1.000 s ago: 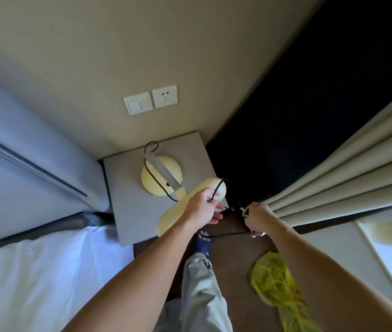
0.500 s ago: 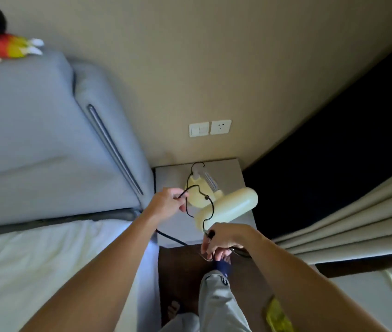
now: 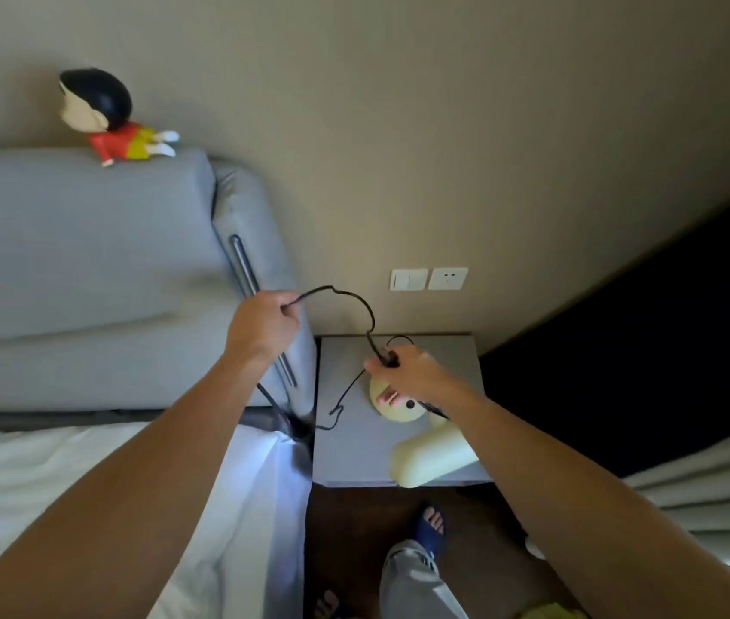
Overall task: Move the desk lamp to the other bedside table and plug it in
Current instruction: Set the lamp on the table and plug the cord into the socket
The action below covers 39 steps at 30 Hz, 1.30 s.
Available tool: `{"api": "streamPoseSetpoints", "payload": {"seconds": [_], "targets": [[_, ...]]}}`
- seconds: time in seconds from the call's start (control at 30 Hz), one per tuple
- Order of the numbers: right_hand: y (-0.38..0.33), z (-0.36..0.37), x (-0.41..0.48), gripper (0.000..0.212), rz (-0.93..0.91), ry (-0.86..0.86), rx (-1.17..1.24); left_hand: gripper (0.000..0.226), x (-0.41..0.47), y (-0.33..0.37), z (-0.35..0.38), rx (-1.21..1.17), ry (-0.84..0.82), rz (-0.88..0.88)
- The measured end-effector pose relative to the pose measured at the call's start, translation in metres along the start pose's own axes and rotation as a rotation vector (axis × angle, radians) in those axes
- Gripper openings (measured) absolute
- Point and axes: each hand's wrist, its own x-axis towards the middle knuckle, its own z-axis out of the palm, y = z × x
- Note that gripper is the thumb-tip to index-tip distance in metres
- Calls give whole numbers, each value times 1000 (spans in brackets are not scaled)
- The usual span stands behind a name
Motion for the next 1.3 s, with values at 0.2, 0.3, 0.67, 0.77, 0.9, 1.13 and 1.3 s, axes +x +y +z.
{"api": "streamPoseSetpoints", "payload": {"seconds": [0.2,0.3,0.67,0.77,0.9,1.13,1.3], "targets": [[-16,-100,25,59,-42,506,266,23,65,55,-5,99,155,86],[-14,-147,30,45,-13,634,352,28,94,70,6,240,110,102],[4,-248,71,11,-154,699,1056,18,151,71,64,52,-112,-222],[11,-260,73,14,-197,720,1005,27,158,69,68,81,-205,-304],[19,-266,74,9,-243,765,982,45,166,83,91,-89,-280,-344],[-24,-223,89,7,-252,707,1045,48,148,155,139,-333,-689,252],[-28,-224,97,9,-193,769,1053,15,156,161,156,-118,-732,380]]}}
